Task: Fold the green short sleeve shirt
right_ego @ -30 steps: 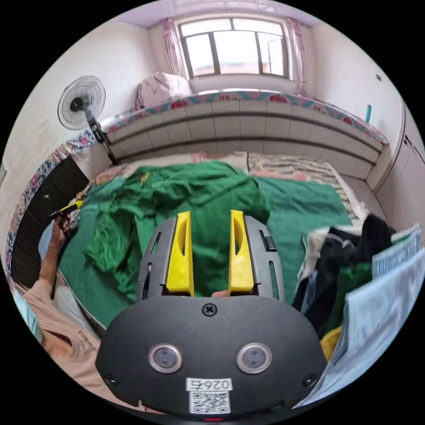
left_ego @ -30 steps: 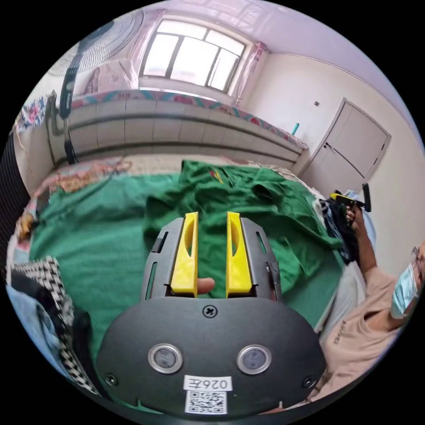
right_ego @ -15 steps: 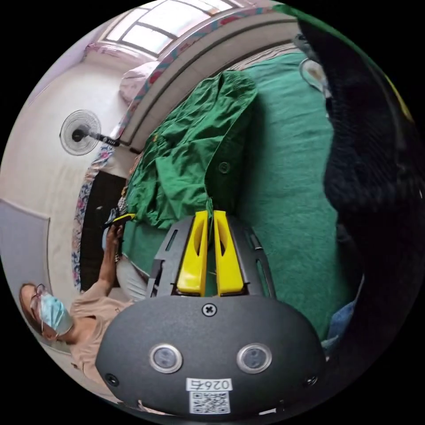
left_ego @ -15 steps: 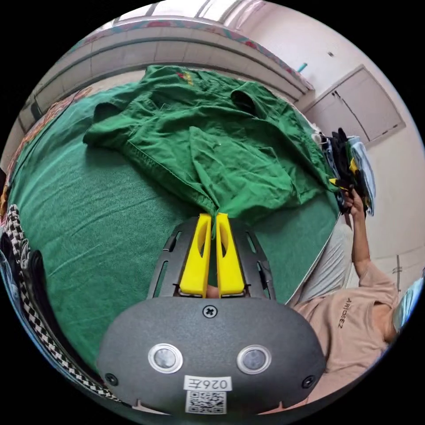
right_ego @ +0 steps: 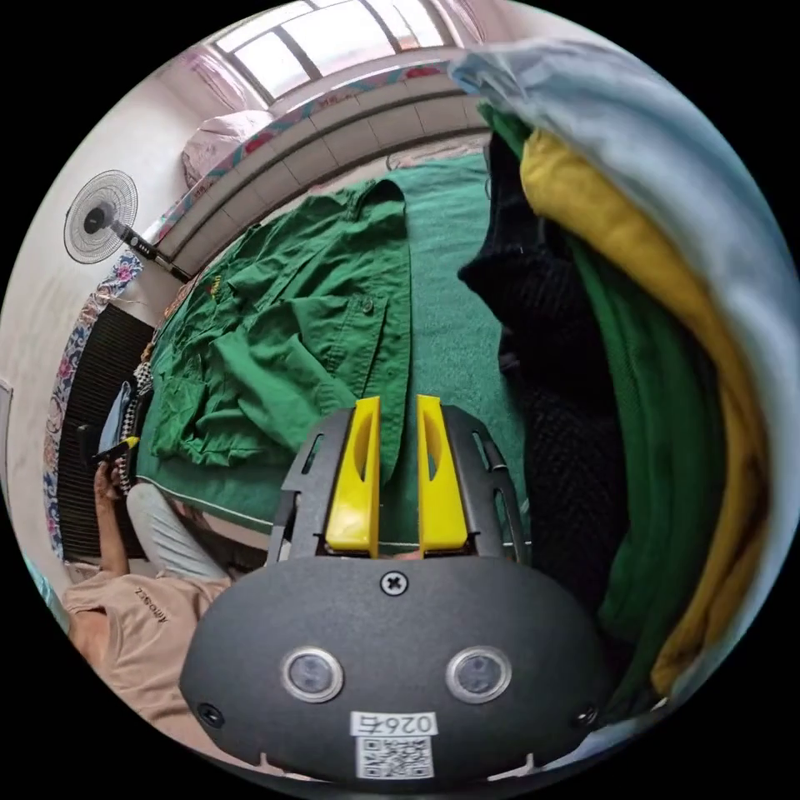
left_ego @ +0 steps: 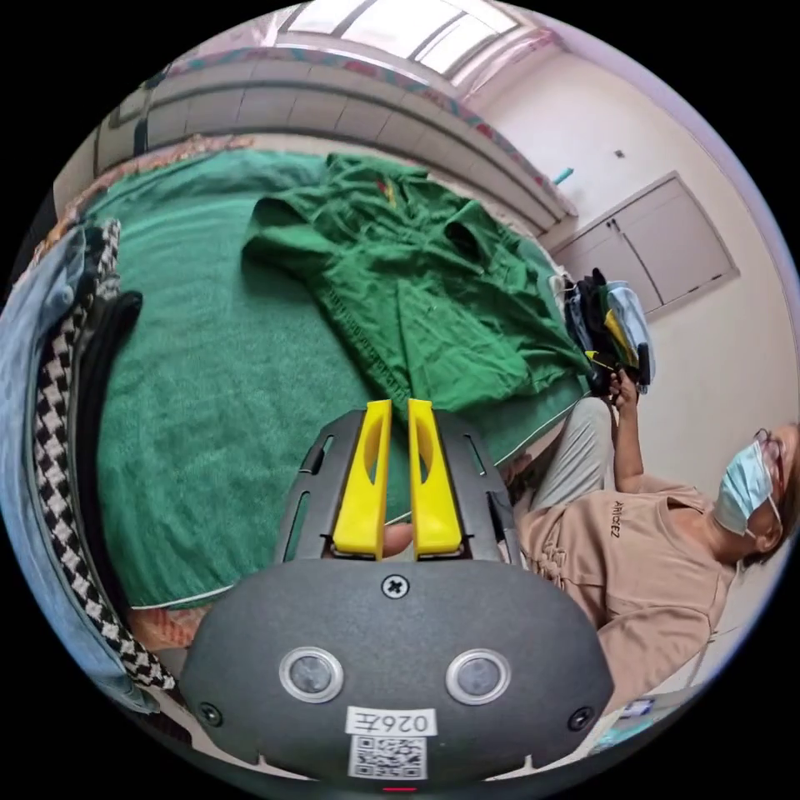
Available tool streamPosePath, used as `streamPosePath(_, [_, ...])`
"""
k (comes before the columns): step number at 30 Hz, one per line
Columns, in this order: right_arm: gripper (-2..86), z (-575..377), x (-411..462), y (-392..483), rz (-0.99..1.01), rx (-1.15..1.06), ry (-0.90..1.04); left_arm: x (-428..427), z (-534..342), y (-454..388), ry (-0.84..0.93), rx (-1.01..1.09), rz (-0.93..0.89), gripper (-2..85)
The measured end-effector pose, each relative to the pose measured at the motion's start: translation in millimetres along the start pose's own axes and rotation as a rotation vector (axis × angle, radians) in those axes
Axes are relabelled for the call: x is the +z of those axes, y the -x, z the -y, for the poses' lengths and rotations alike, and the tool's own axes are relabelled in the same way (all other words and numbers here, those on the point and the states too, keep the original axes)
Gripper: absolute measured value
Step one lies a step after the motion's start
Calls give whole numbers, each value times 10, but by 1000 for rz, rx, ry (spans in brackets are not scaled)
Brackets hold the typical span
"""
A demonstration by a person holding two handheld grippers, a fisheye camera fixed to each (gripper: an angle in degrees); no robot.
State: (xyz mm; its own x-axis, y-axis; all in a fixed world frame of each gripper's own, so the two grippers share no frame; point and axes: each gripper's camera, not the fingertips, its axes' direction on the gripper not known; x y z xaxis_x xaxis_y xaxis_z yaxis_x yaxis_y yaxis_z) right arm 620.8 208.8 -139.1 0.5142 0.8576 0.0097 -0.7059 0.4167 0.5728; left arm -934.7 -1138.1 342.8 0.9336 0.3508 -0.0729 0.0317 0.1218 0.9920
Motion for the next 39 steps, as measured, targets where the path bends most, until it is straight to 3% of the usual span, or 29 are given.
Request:
streamPosePath(2, [31,19,-230,273,-42,-37,-77,-212,96,-315,-87,78,-3,4])
streamPosePath(5, [23,156,-601,802,-77,-115,-207,-602,278,-977,-379,322,-50,2])
streamPosePath(7, [32,343,-737,1135,-90,-175,-257,-749,480,-1218,-517,379,-65,10])
streamPosePath(9, [70,803,-704,1477,-78,-235,-218,-729,917,-1327,-590,377,-10,90])
streamPosePath(12, [119,1558,-306,1548,61,-200,-57,-262,1670,-1187,-415,298,110,162])
streamPosePath(16, [126,2043,330,1445,108,-116,52,592,2255,-840,-137,180,177,185])
streamPosePath(18, [103,2171,746,1554,35,-149,189,1119,2456,-778,54,165,303,165])
streamPosePath(21, [19,2267,680,1953,-140,-304,226,1086,2578,-1163,112,268,354,49])
streamPosePath(23, [-4,2314,537,2137,-116,-334,240,1019,2604,-1367,111,298,342,22])
streamPosePath(28, [-11,2301,29,2609,-279,-391,156,799,2572,-1772,30,367,378,16])
streamPosePath(30, [-2,2325,-432,2779,-368,-364,-106,635,2591,-1886,-56,356,337,25])
streamPosePath(33, [52,2479,-614,2856,-446,-340,-321,643,2675,-1896,-97,295,336,60])
streamPosePath(36, [90,2696,-277,2583,-492,-242,-192,763,2783,-1876,-29,233,352,66])
streamPosePath(39, [83,2782,-262,2304,-360,-179,-123,666,2816,-2067,-48,232,332,58])
